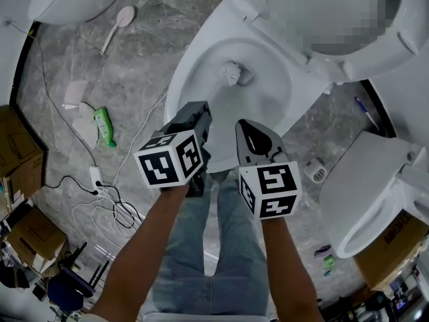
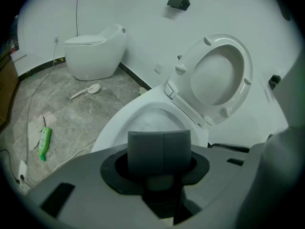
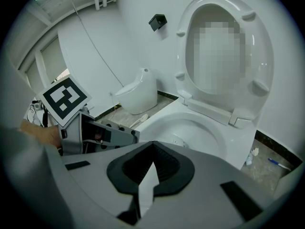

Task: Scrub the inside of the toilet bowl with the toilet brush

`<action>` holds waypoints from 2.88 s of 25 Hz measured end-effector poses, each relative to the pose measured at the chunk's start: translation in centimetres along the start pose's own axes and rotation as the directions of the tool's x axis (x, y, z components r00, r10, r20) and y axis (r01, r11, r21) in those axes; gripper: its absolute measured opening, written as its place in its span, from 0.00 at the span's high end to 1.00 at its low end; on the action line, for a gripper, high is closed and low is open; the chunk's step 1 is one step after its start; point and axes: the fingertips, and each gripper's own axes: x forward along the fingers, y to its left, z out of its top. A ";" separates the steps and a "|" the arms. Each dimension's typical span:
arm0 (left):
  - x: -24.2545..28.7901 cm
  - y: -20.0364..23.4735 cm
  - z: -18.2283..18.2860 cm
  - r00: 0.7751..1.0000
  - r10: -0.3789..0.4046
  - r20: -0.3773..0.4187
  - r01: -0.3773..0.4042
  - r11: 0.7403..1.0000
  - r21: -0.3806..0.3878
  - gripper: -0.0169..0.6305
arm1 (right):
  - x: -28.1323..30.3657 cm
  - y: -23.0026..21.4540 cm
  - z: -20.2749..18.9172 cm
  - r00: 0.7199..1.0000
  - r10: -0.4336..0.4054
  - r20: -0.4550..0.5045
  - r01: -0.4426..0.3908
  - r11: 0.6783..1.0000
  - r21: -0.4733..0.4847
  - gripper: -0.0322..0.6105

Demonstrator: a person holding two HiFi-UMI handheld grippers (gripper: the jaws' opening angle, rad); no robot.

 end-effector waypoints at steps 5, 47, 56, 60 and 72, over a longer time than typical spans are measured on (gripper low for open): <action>-1.7 0.8 -0.4 1.000 0.025 -0.010 -0.025 1.000 0.008 0.73 | -0.7 0.1 -0.2 1.000 -0.007 -0.003 0.007 1.000 0.017 0.95; 0.1 -3.6 -4.0 0.986 -0.062 -0.157 0.079 0.991 0.108 0.73 | -2.1 -3.1 0.5 0.997 -0.077 0.015 0.076 0.994 0.080 0.95; 2.3 -5.1 -1.8 0.983 -0.103 -0.153 0.124 0.983 0.135 0.73 | -1.0 -4.7 0.9 0.995 -0.095 0.014 0.093 0.991 0.099 0.95; 3.2 -5.5 -1.0 0.983 -0.112 -0.149 0.134 0.980 0.146 0.73 | -0.7 -5.1 1.1 0.995 -0.099 0.017 0.097 0.990 0.101 0.95; 4.6 -5.3 0.6 0.985 -0.117 -0.126 0.135 0.980 0.147 0.73 | -0.1 -5.3 0.8 0.995 -0.098 0.011 0.096 0.988 0.118 0.95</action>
